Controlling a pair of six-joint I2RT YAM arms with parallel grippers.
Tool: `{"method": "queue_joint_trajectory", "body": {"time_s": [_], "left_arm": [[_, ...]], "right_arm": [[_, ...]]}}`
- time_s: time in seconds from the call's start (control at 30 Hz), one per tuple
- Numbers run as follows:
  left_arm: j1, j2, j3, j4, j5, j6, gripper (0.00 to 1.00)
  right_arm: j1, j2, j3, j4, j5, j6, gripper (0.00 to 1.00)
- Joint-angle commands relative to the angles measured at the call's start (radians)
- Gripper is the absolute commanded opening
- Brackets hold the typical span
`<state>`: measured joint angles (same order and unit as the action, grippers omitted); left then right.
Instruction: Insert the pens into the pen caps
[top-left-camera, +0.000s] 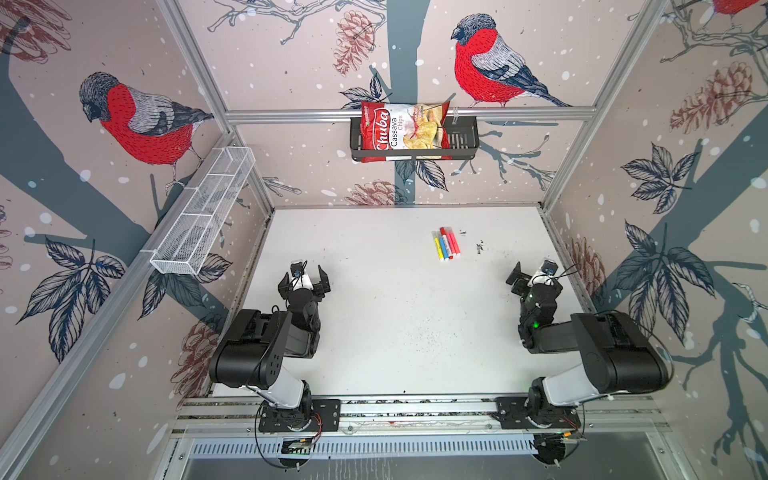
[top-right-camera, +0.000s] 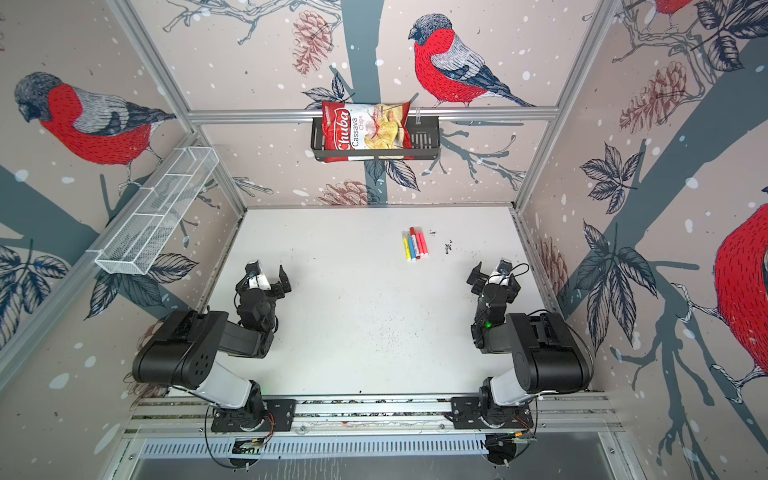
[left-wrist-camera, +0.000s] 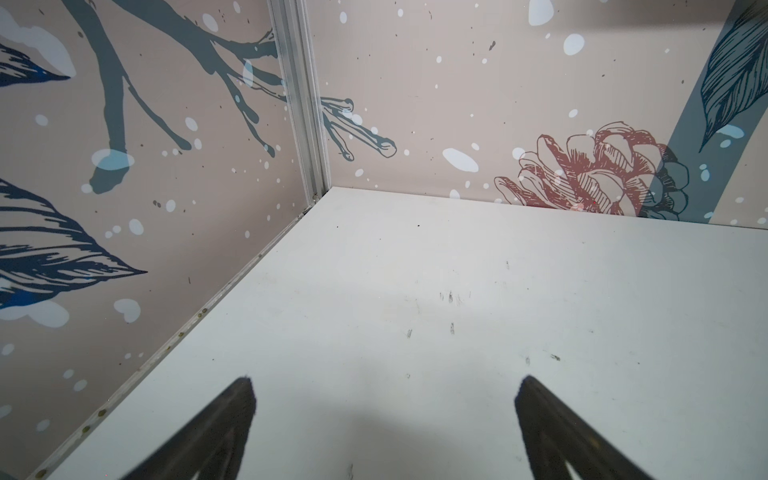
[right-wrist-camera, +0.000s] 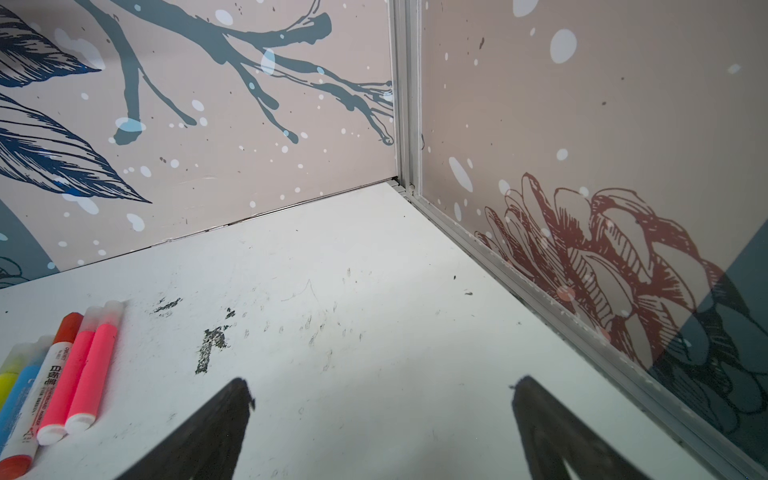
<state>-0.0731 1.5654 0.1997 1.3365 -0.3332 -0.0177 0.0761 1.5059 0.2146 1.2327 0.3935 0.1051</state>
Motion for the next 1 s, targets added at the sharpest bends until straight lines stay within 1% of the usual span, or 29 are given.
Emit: {"method": "queue_joint_trajectory", "body": {"time_s": [0.0,0.03,0.07,0.17,0.23,0.8,0.97], "left_arm": [[-0.004,-0.004,-0.005,0.045,0.069,0.027,0.98],[-0.006,-0.004,0.0,0.038,0.101,0.042,0.98],[-0.008,-0.004,0.006,0.024,0.121,0.054,0.98],[-0.003,-0.001,0.023,0.001,0.105,0.038,0.98],[0.023,-0.004,0.038,-0.035,0.137,0.018,0.98],[0.024,-0.007,0.032,-0.026,0.138,0.018,0.98],[0.024,-0.007,0.032,-0.027,0.139,0.018,0.98]], "right_arm": [[0.001,-0.002,0.001,0.012,-0.031,-0.013,0.99],[0.0,-0.002,0.002,0.009,-0.069,-0.031,0.99],[0.0,-0.002,0.001,0.01,-0.074,-0.03,0.99],[-0.002,0.001,0.005,0.004,-0.078,-0.029,0.99],[-0.01,0.002,0.012,-0.008,-0.093,-0.024,0.99],[-0.018,-0.003,0.01,-0.009,-0.103,-0.021,0.99],[-0.033,-0.003,0.017,-0.024,-0.136,-0.016,0.99]]}}
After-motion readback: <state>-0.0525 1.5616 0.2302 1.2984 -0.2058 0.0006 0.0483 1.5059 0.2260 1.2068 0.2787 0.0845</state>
